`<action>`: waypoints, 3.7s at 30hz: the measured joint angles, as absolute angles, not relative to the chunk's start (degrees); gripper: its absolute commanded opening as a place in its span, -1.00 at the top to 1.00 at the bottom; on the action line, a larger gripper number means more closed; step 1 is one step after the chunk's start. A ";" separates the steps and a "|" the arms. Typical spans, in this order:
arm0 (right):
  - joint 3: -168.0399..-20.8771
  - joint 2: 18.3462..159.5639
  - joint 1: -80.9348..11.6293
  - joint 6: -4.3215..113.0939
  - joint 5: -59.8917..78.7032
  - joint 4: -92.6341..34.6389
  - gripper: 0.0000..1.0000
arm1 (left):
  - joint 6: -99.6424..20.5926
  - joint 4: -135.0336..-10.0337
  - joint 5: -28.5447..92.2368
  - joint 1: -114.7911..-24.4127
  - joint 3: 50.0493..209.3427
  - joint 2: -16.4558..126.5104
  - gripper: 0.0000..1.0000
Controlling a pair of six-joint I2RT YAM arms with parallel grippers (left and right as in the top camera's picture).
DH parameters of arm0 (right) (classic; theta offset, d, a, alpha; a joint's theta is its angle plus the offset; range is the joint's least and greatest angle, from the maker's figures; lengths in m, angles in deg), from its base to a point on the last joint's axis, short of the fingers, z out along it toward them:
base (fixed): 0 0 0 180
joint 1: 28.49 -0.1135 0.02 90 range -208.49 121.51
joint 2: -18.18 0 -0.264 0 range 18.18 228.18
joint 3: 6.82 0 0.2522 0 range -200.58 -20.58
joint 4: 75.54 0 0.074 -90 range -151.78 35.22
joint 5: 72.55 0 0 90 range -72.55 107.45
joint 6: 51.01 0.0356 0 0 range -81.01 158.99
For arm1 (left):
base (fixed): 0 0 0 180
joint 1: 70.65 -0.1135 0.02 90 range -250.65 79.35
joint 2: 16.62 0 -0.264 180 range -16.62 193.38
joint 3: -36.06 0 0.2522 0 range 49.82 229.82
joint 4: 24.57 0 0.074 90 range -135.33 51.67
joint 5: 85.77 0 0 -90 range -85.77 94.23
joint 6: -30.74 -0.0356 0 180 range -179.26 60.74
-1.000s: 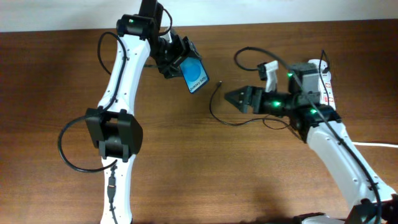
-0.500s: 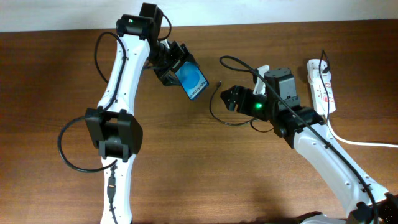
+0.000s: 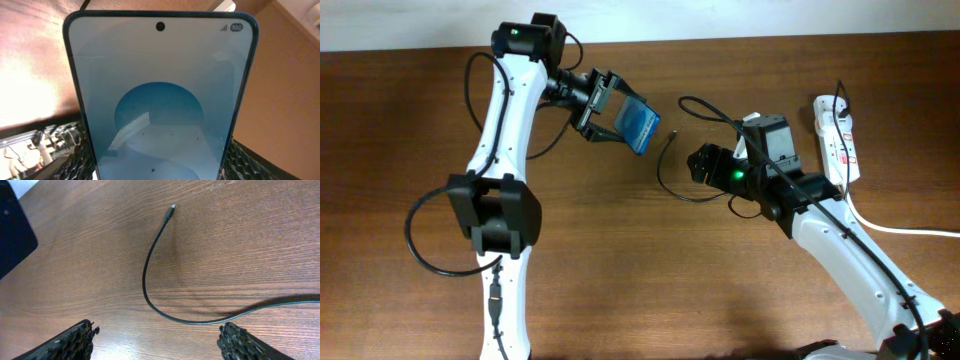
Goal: Plug charger to phone and switch on socket
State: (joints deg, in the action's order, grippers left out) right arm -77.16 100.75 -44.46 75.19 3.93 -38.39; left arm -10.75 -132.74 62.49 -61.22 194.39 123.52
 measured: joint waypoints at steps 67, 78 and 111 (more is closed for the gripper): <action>-77.16 111.68 -56.67 92.70 4.46 -65.55 0.69 | 0.35 -134.42 34.16 -53.39 194.48 123.54 1.00; -77.40 112.88 -56.72 94.25 4.11 -64.85 0.92 | 0.33 -134.53 34.45 -53.35 194.81 123.54 0.72; -76.77 101.29 -47.54 110.91 14.64 -77.12 0.92 | -38.79 -107.71 83.58 -59.91 194.92 123.54 -0.12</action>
State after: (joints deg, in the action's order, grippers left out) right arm -76.77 101.29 -47.54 110.91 14.64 -77.12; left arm -38.79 -107.71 83.58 -59.91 194.92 123.54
